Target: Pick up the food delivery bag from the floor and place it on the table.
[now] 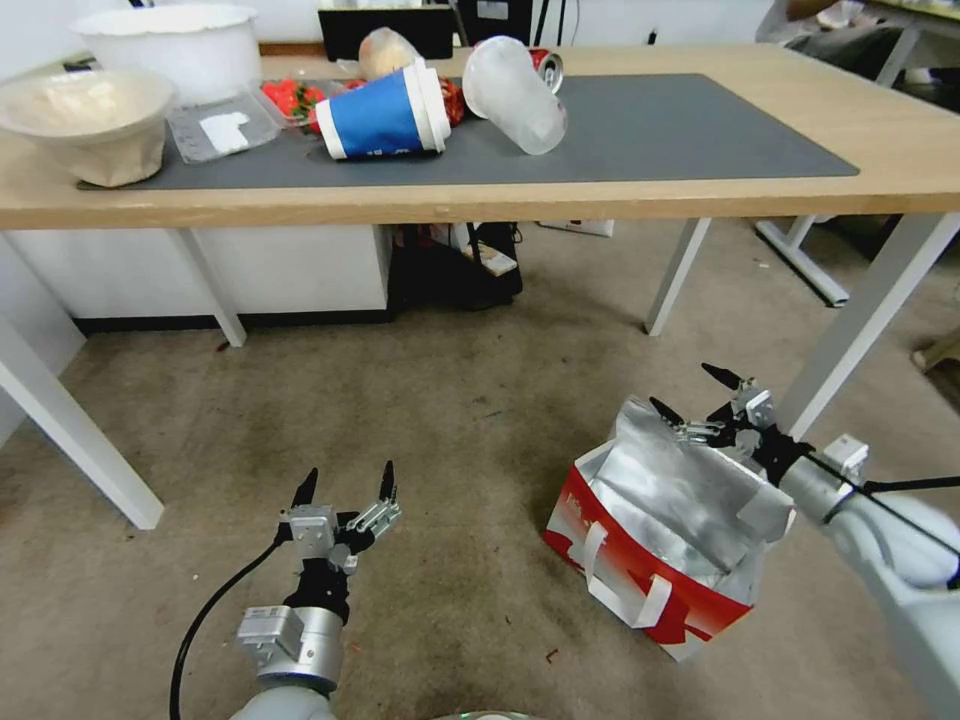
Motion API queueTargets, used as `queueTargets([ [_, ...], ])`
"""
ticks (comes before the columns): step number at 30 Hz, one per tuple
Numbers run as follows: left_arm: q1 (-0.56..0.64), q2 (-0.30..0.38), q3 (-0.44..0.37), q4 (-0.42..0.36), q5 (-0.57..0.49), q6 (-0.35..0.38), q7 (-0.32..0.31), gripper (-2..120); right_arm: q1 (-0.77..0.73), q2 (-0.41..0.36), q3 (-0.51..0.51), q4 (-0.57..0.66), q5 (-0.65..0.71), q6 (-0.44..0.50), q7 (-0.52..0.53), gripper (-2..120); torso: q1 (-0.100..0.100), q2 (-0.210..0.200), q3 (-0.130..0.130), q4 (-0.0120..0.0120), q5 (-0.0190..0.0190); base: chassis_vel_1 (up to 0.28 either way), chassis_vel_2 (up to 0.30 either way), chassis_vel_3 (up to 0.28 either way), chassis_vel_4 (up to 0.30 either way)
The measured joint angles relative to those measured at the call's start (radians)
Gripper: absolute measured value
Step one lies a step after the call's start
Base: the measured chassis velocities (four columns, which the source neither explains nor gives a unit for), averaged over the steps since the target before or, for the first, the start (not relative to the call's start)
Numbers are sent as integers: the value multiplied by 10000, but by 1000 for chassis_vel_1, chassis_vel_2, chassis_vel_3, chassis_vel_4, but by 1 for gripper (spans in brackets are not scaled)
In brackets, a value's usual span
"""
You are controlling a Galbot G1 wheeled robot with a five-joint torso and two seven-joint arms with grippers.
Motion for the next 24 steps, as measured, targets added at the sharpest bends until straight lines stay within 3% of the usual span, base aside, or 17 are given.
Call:
queueTargets([
  [2, 5, -28, -5, 20, 36, -5, 2, 100, 733, -180, -609, -878, -103, 17, -539, 100, 1, 1, 0, 3, 1, 0, 0, 0, 0],
  [11, 11, -104, 4, 173, 69, -90, 3, 100, 2341, -569, -2566, -2452, -398, -166, -1258, 100, 1, 9, 0, 1, -1, 0, 0, 0, 0],
  [24, 23, -160, -51, 292, 63, -269, -8, 100, 3968, -244, -4099, -3888, -692, -180, -1496, 100, 2, 14, 0, 1, -2, 0, 0, 0, 0],
])
